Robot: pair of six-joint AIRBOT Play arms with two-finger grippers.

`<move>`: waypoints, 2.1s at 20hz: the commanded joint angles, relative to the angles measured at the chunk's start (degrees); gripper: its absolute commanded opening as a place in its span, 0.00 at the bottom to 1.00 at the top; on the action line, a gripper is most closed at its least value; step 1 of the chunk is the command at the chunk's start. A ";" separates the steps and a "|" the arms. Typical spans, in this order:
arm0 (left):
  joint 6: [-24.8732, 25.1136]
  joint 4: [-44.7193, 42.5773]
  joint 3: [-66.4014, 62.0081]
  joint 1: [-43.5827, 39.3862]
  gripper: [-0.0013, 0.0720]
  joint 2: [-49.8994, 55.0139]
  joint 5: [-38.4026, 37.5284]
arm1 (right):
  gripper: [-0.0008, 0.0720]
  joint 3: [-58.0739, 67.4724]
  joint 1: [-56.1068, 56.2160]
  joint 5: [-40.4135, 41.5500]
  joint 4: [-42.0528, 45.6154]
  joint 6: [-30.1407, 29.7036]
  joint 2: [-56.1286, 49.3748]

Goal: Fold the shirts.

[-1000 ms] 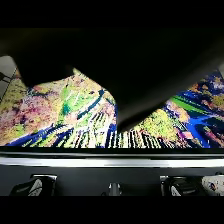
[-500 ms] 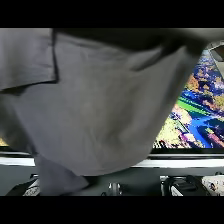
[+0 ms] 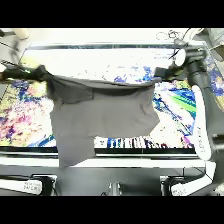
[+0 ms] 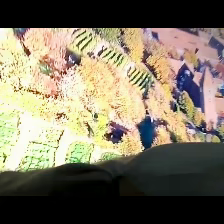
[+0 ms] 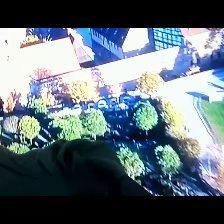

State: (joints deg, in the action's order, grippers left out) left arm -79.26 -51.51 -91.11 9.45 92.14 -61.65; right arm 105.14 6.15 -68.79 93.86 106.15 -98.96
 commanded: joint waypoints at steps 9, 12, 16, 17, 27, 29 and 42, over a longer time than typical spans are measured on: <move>5.81 0.81 -2.03 -1.81 0.06 10.60 10.88 | 0.04 -0.02 0.00 20.37 -1.27 2.73 -7.02; -0.72 -6.23 -2.27 0.37 0.06 9.92 -5.40 | 0.04 -0.07 0.02 -1.03 -1.84 -0.35 -6.29; -6.10 -14.25 5.95 -0.81 0.06 10.62 -10.36 | 0.04 -3.87 0.02 -8.85 -6.99 -4.44 -9.70; -6.08 -12.70 6.88 -1.01 0.06 10.84 -9.57 | 0.04 -3.82 0.02 -7.96 -9.55 -4.39 -10.54; -4.28 -12.98 11.78 7.82 0.69 -2.97 -25.11 | 0.67 -8.61 -9.27 -26.58 -13.97 -10.05 1.64; -3.74 -13.86 28.57 8.46 0.69 -11.63 -20.59 | 0.67 -21.79 -8.83 -20.13 -14.86 -10.16 8.09; 0.79 -4.79 62.71 8.31 0.63 -26.99 -3.02 | 0.71 -43.52 -8.74 -4.59 -21.53 -12.11 17.35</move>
State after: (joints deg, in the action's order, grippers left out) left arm -78.78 -57.98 -30.06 17.80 65.54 -68.18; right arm 63.99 -2.61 -75.77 72.93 93.54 -81.91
